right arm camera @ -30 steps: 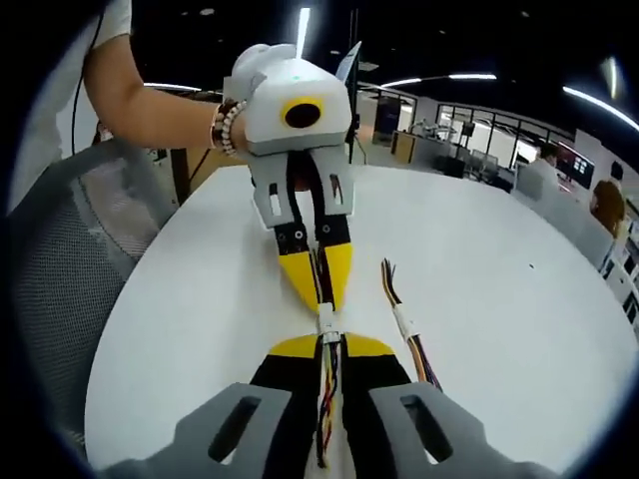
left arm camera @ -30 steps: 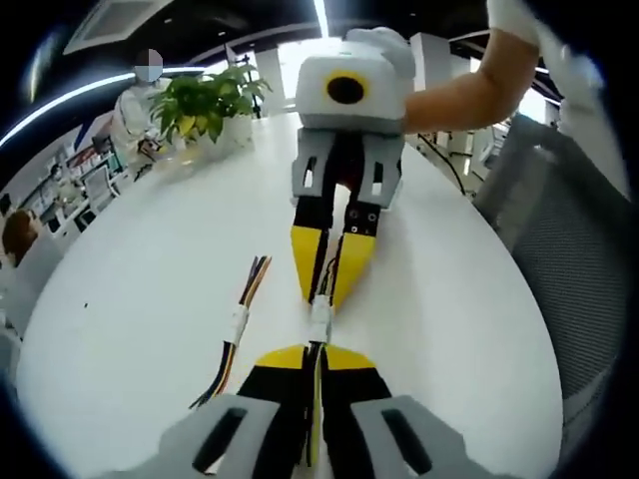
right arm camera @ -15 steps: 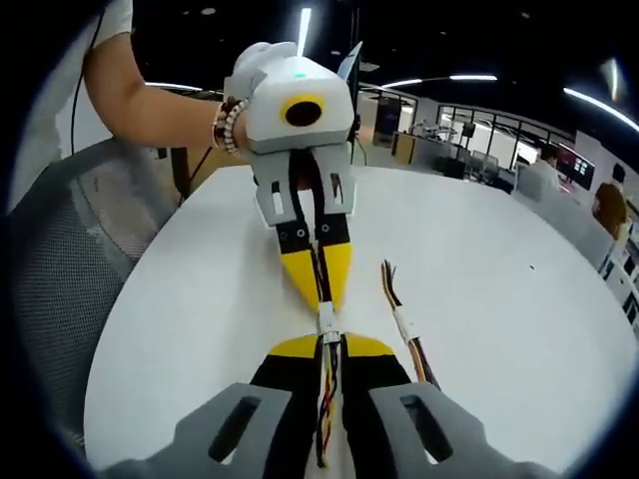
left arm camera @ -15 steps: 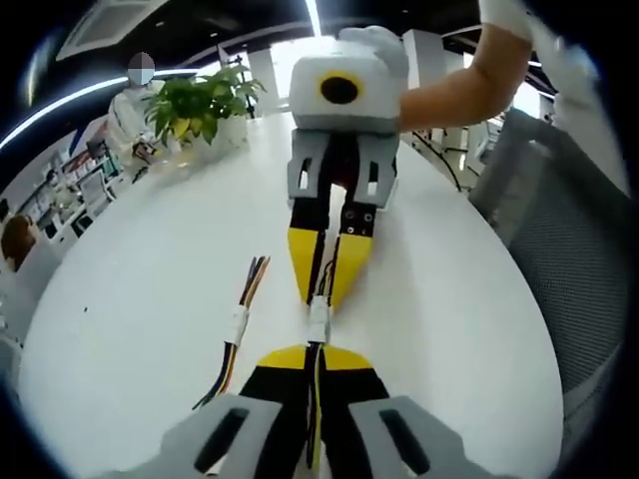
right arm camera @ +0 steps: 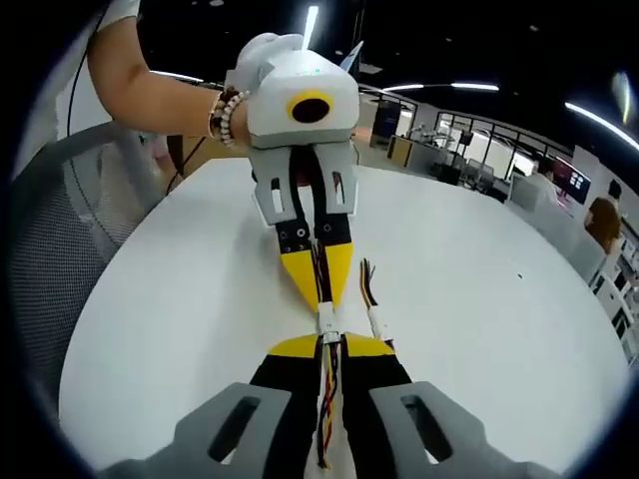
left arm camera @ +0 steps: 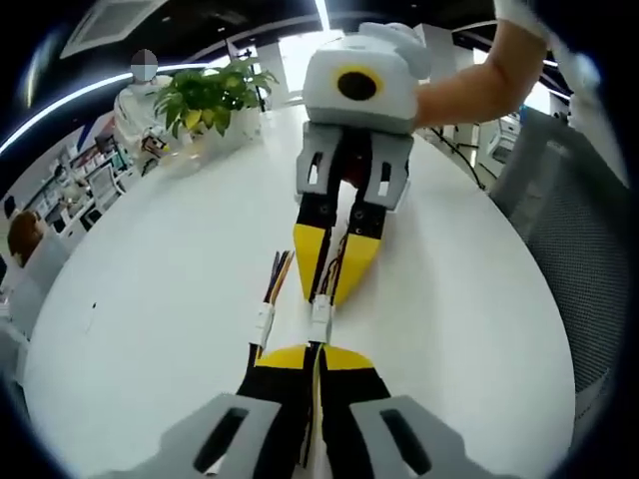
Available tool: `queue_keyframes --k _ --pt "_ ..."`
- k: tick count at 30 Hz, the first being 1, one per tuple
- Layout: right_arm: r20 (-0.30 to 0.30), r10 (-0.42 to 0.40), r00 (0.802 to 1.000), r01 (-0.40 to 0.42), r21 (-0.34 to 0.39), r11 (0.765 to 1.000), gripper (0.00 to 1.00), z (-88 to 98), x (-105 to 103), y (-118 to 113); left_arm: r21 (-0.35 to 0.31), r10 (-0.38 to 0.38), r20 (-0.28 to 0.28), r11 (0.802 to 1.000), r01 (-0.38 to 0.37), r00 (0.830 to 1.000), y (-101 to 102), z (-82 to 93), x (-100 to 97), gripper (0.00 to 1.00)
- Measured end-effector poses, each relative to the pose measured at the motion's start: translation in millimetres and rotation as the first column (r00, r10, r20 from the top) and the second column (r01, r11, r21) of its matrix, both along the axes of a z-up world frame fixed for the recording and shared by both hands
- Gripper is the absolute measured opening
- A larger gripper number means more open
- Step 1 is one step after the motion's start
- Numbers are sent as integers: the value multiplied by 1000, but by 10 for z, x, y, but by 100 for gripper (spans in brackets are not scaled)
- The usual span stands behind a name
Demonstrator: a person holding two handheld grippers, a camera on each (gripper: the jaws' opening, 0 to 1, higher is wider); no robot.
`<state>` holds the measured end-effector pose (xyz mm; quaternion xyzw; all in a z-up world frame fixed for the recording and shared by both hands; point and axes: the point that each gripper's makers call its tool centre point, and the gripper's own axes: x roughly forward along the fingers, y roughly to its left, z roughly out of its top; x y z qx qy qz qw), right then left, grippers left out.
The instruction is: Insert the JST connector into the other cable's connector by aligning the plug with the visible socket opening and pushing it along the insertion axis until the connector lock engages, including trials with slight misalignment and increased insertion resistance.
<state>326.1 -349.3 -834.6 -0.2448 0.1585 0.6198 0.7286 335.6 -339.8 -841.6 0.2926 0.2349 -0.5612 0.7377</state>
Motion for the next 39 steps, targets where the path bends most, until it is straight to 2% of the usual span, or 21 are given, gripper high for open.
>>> queue_keyframes --k 8,19,21,24,31,33,35,39 --pt "6 2 1000 -2 -15 1000 4 -68 86 44 24 31 -16 999 -30 999 48 -61 63 0" --pt "-10 -25 1000 24 -23 999 4 -127 127 47 9 72 -35 997 -72 997 86 -47 86 0" --pt "-7 -26 1000 26 -26 999 4 -133 132 48 15 71 -20 997 -71 997 93 -45 86 0" --pt "-7 -27 1000 26 -27 999 4 -135 136 57 45 21 42 999 -23 999 83 -36 62 0" --pt "-16 -30 999 30 -22 999 5 -128 135 60 47 16 59 999 -19 998 96 -36 48 0" --pt "-9 -26 1000 26 -27 999 5 -128 132 61 51 4 81 999 -8 997 96 -34 32 0" --pt "-11 -28 1000 28 -28 999 5 -131 132 61 59 -21 131 998 13 991 90 -27 29 0" --pt "-14 -40 999 39 -26 999 5 -135 127 54 46 -18 143 999 12 990 97 -28 -12 0"
